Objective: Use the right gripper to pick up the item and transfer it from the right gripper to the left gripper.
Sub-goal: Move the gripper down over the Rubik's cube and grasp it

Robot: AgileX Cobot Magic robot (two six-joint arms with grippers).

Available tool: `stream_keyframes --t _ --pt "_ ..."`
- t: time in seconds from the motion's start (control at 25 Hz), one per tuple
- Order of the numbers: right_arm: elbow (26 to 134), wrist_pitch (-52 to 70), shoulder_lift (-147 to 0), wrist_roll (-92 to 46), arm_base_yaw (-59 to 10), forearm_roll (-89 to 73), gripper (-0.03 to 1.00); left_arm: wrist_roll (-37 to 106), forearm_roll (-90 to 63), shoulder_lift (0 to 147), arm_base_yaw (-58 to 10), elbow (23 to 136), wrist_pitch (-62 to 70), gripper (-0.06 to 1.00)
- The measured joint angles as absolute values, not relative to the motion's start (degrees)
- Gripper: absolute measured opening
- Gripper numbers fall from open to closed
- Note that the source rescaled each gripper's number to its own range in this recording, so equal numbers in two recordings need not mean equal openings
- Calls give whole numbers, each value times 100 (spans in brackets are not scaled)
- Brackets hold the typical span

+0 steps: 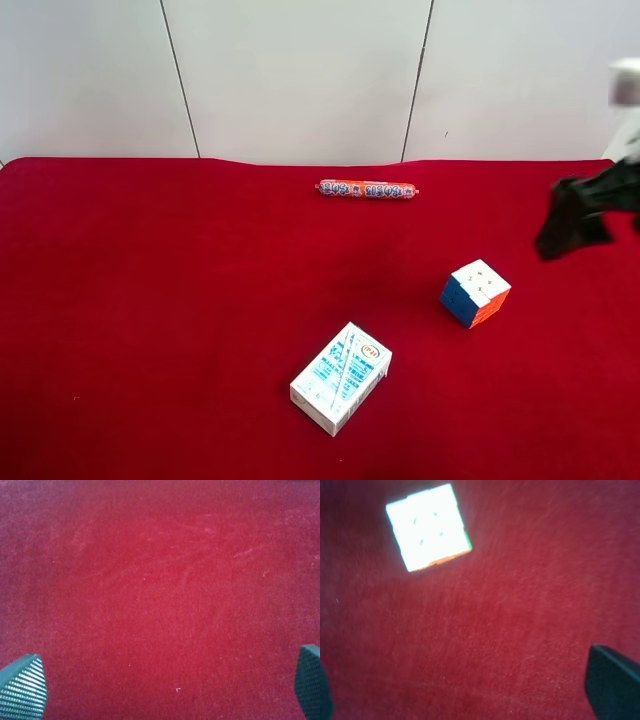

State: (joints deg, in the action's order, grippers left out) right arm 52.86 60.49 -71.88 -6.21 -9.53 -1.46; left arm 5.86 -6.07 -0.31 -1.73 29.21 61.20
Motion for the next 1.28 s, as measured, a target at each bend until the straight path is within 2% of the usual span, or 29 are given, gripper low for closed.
stream_keyframes --t 0.56,1.28 --pt "5924 5097 -9466 -884 -1248 0 100 586 -612 -31 -173 2921 6120 100" --pt "5942 4436 -10849 -1032 -1389 0 100 588 -612 -31 -173 2921 6120 100"
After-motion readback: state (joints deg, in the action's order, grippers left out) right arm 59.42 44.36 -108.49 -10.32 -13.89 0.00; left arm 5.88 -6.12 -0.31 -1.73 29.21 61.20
